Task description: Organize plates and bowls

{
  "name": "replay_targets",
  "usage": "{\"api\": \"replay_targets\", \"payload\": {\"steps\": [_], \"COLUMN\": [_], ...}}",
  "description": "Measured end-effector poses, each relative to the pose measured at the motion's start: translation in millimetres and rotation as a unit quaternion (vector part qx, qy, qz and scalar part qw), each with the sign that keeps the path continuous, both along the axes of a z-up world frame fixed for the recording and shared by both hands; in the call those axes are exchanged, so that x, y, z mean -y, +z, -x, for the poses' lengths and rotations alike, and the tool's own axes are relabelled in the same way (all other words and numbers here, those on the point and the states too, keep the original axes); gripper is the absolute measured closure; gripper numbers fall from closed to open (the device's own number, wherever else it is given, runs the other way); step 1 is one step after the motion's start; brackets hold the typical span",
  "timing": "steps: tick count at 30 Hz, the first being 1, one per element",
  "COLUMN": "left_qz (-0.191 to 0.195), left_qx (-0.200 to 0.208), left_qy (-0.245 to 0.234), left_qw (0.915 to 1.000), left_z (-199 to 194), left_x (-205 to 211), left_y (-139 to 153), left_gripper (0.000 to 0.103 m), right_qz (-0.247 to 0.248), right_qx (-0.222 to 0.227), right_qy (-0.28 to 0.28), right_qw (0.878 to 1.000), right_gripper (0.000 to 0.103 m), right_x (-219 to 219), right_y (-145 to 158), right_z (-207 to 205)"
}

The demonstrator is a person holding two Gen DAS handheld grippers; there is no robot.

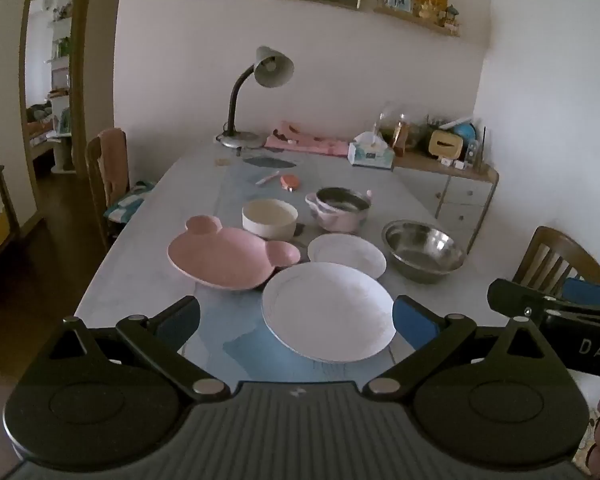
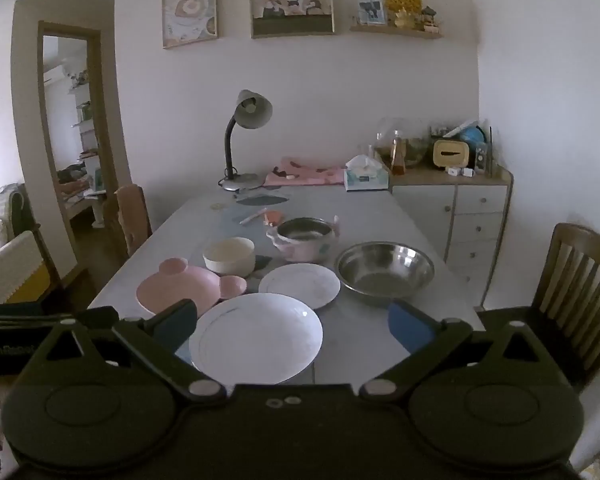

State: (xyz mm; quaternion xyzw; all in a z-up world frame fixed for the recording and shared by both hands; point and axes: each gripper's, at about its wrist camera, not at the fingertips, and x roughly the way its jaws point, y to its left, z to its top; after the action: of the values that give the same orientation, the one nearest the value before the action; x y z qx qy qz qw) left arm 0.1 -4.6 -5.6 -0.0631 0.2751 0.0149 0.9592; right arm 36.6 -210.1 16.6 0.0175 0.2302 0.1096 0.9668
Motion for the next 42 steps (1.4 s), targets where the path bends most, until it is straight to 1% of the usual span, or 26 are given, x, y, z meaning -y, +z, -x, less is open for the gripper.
{"api": "replay_targets", "payload": {"steps": [3,6,11,14,21,32,37,42], "left_qz": [-0.004,-0.004,-0.001,-0.006,-0.001,0.001,0.010,0.013], "left_qx": [-0.005,0.005,0.017,0.019,0.026,0.034,0.023,0.018], "left_qy": [0.000,0.001,-0.007,-0.007,-0.006,-0.006,-0.006,-0.007], "left_qw": [1.0000,1.0000,0.9998,0.9998,0.9996,0.9994,0.9997,0.9997], "left_z": [-1,1,4,4,5,6,4,3], "left_x": [0,0,-2,0,-1,3,3,4], "left_y": [-1,2,5,6,7,10,9,8], "left_gripper": [0.000,0.000,0.000,0.000,0.000,0.000,0.000,0.000], "right_qz": [-0.001,0.002,0.002,0.002,0.005,0.004,0.000,0.005], "right_qx": [0.004,0.011,0.011,0.012,0.027,0.033,0.022,0.026], "right_qy": [0.004,-0.001,-0.008,-0.007,-0.001,-0.002,-0.009,-0.005], "right_qw": [1.000,1.000,1.000,1.000,1.000,0.999,1.000,1.000], "right_gripper": [0.001,0.001,0.001,0.000,0.000,0.000,0.000,0.000], "right_x": [0,-1,-1,-1,-3,1,5,4], "right_y": [1,4,4,3,4,9,11,13], "right_z": [3,5,5,5,8,8,6,8]}}
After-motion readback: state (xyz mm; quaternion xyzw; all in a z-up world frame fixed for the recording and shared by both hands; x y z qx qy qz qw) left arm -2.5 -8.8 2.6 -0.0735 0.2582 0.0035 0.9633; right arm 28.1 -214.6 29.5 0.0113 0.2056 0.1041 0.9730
